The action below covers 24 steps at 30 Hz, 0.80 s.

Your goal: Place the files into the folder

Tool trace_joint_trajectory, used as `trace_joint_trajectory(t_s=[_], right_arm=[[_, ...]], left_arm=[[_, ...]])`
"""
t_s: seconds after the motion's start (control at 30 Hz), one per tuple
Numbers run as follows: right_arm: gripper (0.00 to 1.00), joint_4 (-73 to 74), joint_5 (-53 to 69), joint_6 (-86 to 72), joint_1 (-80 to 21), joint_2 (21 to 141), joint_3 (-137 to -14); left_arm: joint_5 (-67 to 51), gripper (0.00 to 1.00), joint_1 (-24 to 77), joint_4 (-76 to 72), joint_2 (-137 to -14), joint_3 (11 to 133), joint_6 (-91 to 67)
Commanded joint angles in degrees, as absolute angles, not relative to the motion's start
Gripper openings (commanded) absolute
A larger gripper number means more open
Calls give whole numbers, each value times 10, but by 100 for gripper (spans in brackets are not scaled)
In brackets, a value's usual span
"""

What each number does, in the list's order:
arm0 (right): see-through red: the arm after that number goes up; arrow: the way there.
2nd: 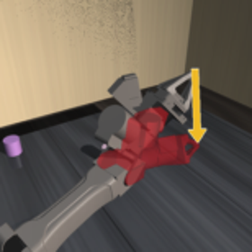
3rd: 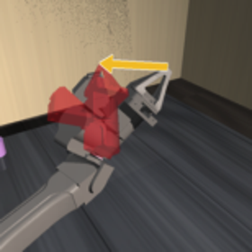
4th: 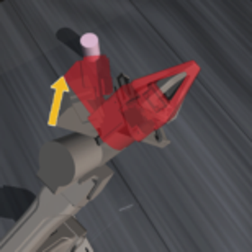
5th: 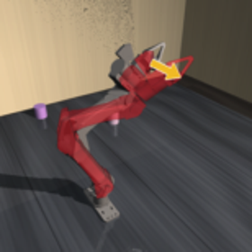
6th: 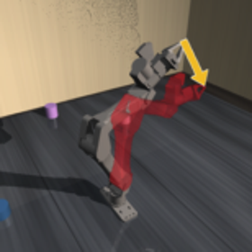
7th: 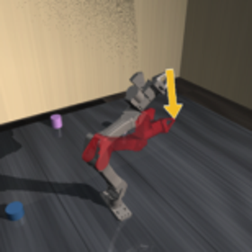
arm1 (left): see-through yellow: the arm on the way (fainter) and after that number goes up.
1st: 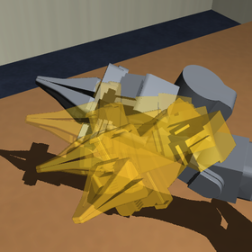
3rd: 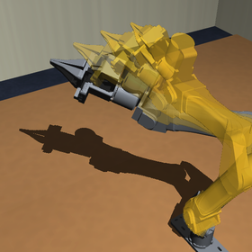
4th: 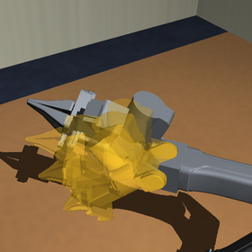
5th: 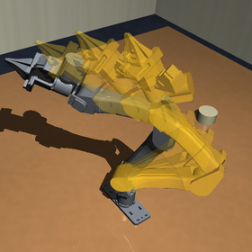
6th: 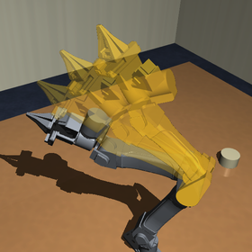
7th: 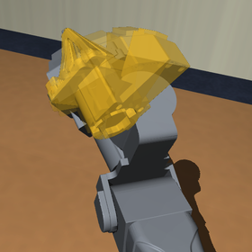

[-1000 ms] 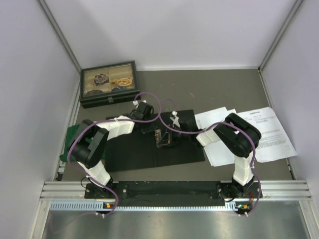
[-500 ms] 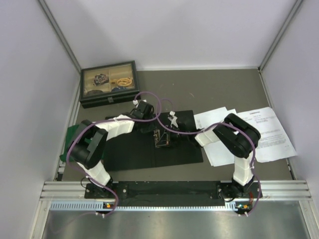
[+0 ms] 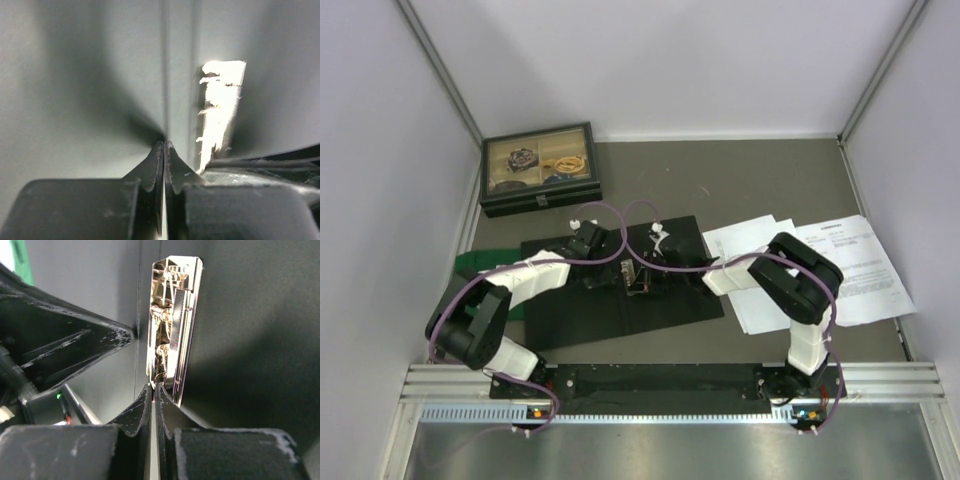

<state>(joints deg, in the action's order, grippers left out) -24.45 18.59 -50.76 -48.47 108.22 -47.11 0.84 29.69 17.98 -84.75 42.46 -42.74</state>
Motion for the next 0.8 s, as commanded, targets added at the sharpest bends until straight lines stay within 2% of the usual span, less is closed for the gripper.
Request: trace_joint_trajectory(t_s=[0.0,0.2,0.4,0.53,0.77], right_arm=[[0,-83,28,-490,-519,1116,-474],[0,-4,-32,-521,-525,1150,-474],[0,41,-60,-525,-529,1165,-478],[0,-88,43,-483,-529,1112,-470],[0,-92,151,-480,-526,1095,-538]], left_arm=[[-23,0,296,144,-875,382,-439],[26,0,294,176,-894,363,-458],[25,0,294,173,-886,344,-479],[14,0,294,170,-871,345,-468],[-19,0,294,150,-866,338,-461]])
